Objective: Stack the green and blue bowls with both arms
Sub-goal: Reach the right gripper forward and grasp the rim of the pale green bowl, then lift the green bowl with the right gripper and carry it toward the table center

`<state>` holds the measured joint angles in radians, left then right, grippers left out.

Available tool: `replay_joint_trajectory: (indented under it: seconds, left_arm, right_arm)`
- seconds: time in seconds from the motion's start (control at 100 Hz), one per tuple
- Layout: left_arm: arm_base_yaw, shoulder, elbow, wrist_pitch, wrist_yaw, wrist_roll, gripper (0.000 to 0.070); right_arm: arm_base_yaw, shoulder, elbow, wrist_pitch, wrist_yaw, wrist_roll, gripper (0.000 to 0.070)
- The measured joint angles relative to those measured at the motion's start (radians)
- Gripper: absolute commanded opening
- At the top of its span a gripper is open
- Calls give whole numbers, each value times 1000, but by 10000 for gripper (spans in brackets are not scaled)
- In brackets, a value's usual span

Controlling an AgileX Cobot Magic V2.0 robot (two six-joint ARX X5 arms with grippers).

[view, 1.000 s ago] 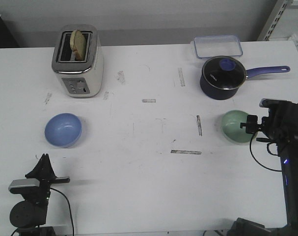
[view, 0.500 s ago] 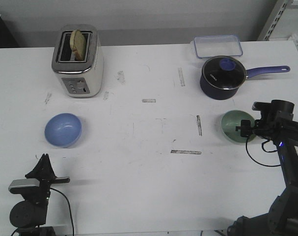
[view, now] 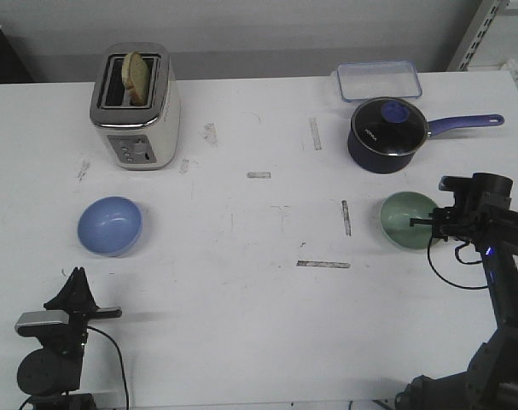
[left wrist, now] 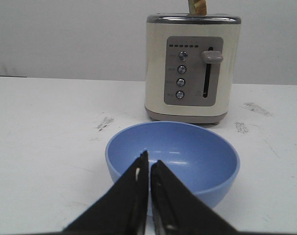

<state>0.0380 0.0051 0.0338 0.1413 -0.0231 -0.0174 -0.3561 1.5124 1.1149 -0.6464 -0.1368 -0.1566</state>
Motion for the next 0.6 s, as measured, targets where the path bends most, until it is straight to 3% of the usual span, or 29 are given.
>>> replay_joint_trajectory:
  seconds: [0.13,0.28,0.6]
  left_arm:
    - [0,0,0,0,0,0,1]
    - [0,0,0,0,0,0,1]
    - [0,0,0,-39,0,0,1]
  right_arm:
    - [18,-65,29,-5,-1,5,0]
    - [88,-163,103,4,-91,44,0]
    - [477,-219,148,2,-123,143,0]
